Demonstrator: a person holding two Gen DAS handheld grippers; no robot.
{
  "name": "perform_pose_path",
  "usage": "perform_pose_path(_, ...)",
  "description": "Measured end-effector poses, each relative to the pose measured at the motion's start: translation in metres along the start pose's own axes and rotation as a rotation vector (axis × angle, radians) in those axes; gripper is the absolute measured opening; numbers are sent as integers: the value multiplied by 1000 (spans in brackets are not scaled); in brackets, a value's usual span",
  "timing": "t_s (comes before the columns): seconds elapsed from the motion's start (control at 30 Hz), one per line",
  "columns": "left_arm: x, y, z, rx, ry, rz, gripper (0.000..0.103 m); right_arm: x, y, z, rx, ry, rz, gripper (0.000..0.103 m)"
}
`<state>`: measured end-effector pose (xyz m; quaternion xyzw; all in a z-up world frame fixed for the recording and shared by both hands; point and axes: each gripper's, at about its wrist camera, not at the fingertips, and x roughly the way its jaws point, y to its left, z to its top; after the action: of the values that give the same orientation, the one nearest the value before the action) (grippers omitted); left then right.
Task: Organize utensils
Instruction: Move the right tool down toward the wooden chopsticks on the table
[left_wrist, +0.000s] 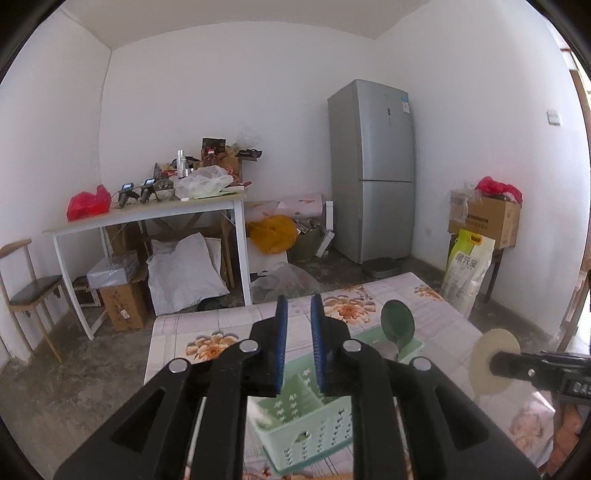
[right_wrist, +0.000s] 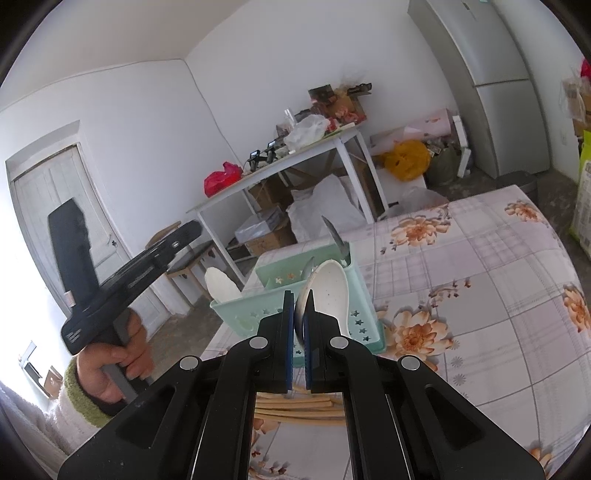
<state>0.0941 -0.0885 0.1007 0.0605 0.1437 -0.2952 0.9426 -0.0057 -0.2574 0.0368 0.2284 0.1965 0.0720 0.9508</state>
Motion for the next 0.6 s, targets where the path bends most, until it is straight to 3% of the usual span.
perform_pose_path(0.27, -31, 21, -19, -110, 30, -24, 29, 0, 0, 0, 2, 0, 5, 3)
perform_pose_path(0.6, -41, 22, -70, -213, 151, -46, 41, -17, 4, 19, 22, -51, 57, 3)
